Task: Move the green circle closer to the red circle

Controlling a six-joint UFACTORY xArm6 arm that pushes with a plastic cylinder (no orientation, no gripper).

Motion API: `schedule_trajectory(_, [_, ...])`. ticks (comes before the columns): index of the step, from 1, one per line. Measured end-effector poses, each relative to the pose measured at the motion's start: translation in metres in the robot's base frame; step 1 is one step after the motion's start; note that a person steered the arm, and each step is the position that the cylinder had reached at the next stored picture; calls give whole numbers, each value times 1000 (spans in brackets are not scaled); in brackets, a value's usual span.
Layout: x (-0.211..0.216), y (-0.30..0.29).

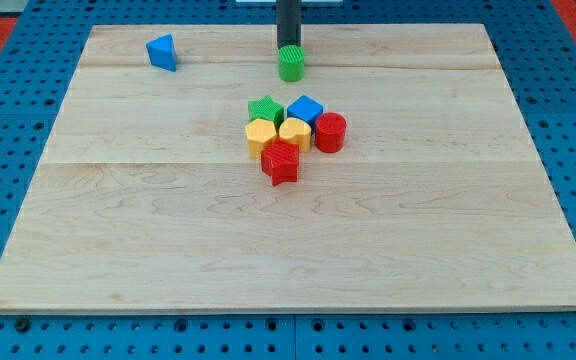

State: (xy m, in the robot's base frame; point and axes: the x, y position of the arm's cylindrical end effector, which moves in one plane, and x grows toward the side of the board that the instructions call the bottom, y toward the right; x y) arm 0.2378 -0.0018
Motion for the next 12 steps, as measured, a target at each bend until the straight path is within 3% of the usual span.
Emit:
schedule_trajectory(3, [58,-55])
schedule_trajectory(7, [58,73])
schedule_trajectory(8, [79,106])
schedule_trajectory(11, [89,182])
schedule_trajectory(12, [101,176])
